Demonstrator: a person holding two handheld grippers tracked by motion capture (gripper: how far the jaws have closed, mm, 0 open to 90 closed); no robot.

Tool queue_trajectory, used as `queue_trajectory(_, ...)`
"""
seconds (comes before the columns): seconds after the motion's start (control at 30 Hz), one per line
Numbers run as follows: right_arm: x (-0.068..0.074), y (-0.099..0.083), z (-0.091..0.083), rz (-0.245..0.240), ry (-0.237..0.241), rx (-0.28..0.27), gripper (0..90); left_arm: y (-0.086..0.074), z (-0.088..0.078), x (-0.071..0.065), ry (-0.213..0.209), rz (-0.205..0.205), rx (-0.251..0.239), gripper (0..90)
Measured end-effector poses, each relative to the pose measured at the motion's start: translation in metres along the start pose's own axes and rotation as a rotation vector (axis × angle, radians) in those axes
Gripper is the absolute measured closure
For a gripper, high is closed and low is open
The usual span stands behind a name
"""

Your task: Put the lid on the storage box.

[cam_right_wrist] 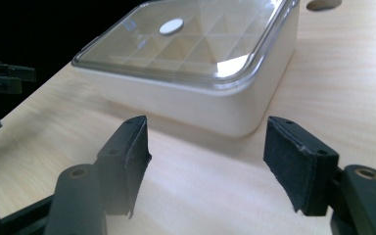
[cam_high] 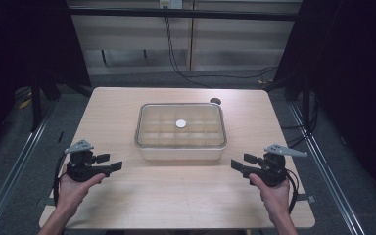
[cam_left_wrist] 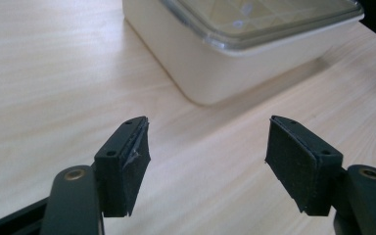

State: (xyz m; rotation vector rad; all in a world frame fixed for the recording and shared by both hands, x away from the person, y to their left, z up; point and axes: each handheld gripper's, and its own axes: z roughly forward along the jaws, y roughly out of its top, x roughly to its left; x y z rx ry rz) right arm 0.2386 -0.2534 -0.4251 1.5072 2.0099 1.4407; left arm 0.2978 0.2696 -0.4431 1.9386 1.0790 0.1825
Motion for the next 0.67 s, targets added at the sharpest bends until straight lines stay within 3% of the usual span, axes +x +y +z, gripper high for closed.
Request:
queue_trajectory(0.13,0.000,-0.014,-0.010,0.007,-0.015,0.001,32.9,-0.014,-0.008,-0.005,0.005,0.015,0.012,30.5)
queue_trajectory(0.3,-0.001,-0.034,-0.024,0.050,-0.025,0.000,31.8,-0.033,-0.017,-0.015,0.009,0.039,0.026,29.5)
queue_trajectory(0.43,-0.001,-0.047,-0.036,0.057,-0.043,-0.010,31.6,-0.047,-0.019,-0.018,-0.015,0.045,0.062,28.8)
queue_trajectory(0.5,-0.003,-0.054,-0.040,0.083,-0.048,-0.043,31.5,-0.054,-0.021,-0.018,-0.019,-0.007,0.037,29.1)
queue_trajectory(0.6,-0.002,-0.061,-0.039,0.060,-0.069,-0.020,31.2,-0.057,-0.021,-0.019,-0.012,0.006,0.058,29.0)
queue_trajectory(0.67,-0.005,-0.065,-0.036,0.059,-0.087,-0.001,30.1,-0.056,-0.021,-0.019,-0.018,0.000,0.042,28.9)
